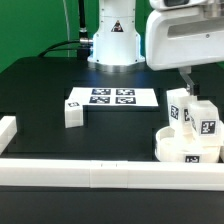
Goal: Assemble stool
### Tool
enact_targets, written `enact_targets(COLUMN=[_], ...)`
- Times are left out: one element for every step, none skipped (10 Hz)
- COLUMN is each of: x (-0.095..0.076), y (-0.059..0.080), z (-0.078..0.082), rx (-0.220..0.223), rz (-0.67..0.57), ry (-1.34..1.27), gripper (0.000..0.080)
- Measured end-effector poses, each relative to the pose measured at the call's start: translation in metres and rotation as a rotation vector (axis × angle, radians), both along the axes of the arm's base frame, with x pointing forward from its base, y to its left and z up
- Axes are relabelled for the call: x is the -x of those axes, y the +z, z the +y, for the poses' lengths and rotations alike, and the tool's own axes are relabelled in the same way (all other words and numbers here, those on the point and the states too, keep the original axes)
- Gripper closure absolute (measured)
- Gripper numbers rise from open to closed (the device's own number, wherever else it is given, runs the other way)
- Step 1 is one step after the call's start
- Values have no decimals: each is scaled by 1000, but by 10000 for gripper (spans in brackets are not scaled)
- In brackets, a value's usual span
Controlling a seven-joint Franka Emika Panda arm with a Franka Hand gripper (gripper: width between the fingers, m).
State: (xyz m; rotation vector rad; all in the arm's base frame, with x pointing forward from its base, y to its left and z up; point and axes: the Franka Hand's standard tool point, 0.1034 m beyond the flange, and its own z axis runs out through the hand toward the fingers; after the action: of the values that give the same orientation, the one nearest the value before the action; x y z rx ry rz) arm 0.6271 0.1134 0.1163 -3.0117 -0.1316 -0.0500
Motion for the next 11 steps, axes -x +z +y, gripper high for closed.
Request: enact_targets(x=[0, -1, -1, -1, -1, -1, -1, -1, -1, -1, 0], y=[-1, -1, -1, -2, -4, -4, -4, -5, -6, -8, -13], z=[-1, -3, -3, -5, -7, -8, -8, -10, -11, -12, -12], rx=[6, 17, 24, 27, 32, 36, 38, 40, 42, 57, 66], rz=[-19, -36, -49, -58, -67, -73, -80, -85, -93, -105, -105], ry=[113, 252, 361, 454, 541, 603, 661, 713, 791, 924, 1023], gripper=[151, 151, 151, 151, 151, 151, 151, 151, 151, 151, 151])
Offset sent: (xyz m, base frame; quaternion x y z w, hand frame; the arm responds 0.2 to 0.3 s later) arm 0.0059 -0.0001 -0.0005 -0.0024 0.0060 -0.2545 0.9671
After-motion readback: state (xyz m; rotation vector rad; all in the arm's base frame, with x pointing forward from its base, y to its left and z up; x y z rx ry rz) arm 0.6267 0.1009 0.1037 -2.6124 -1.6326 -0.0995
